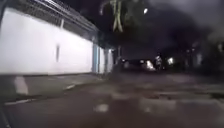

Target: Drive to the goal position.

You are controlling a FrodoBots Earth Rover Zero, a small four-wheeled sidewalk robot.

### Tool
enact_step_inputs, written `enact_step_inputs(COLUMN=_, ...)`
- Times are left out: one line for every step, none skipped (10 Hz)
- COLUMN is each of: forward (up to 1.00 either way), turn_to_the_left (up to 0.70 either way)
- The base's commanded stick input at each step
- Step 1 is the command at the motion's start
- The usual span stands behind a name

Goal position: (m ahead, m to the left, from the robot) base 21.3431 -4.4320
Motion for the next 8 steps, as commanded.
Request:
enact_step_inputs(forward=0.70, turn_to_the_left=-0.32)
enact_step_inputs(forward=0.70, turn_to_the_left=-0.35)
enact_step_inputs(forward=0.70, turn_to_the_left=-0.35)
enact_step_inputs(forward=0.70, turn_to_the_left=-0.35)
enact_step_inputs(forward=0.70, turn_to_the_left=-0.35)
enact_step_inputs(forward=0.70, turn_to_the_left=-0.35)
enact_step_inputs(forward=0.70, turn_to_the_left=-0.35)
enact_step_inputs(forward=0.70, turn_to_the_left=-0.35)
